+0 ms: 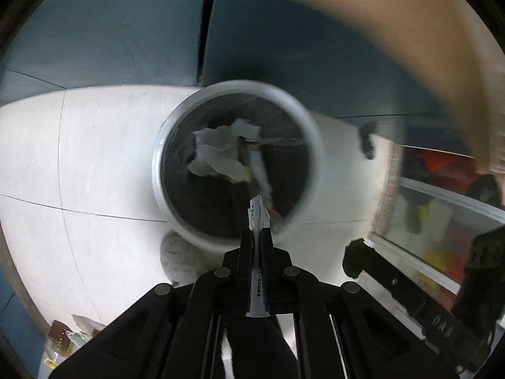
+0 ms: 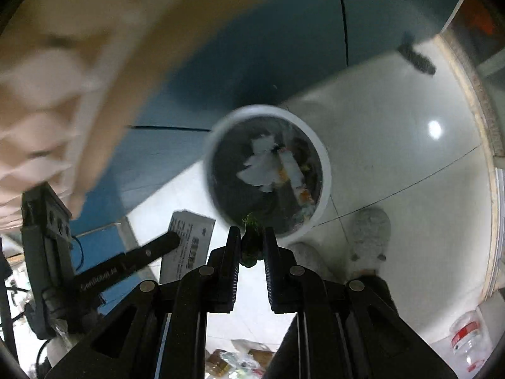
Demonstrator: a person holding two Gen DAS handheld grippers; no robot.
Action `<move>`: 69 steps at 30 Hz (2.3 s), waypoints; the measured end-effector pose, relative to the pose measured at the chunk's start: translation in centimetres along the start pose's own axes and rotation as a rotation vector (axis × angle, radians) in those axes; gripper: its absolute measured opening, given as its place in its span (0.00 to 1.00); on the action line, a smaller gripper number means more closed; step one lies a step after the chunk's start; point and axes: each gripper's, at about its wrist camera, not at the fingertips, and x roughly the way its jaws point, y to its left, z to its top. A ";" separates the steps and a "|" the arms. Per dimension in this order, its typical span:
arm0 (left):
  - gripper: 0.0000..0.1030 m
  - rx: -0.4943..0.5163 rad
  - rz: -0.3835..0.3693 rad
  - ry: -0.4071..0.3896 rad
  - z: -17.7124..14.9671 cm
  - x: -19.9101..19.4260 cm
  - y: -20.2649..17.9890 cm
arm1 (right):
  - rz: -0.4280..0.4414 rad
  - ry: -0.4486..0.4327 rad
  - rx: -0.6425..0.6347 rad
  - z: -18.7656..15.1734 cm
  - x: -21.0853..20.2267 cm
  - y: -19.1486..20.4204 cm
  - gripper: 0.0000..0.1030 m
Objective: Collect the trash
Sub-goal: 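Drop the paper strip and green item into the bin, opening both tools, then grasp the red snack bag with left tool while right tool grasps the toothpaste box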
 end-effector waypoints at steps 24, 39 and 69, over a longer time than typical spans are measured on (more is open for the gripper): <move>1.00 0.063 0.358 -0.148 -1.8 -3.5 2.6 | -0.248 0.037 -0.207 1.5 7.2 1.3 0.98; 1.00 0.093 0.439 -0.281 -10.1 -17.7 -1.1 | -0.380 -0.020 -0.309 -4.2 -6.7 7.3 0.98; 1.00 0.177 0.371 -0.563 -18.7 -46.8 -8.8 | -0.253 -0.229 -0.359 -14.2 -39.9 22.3 0.98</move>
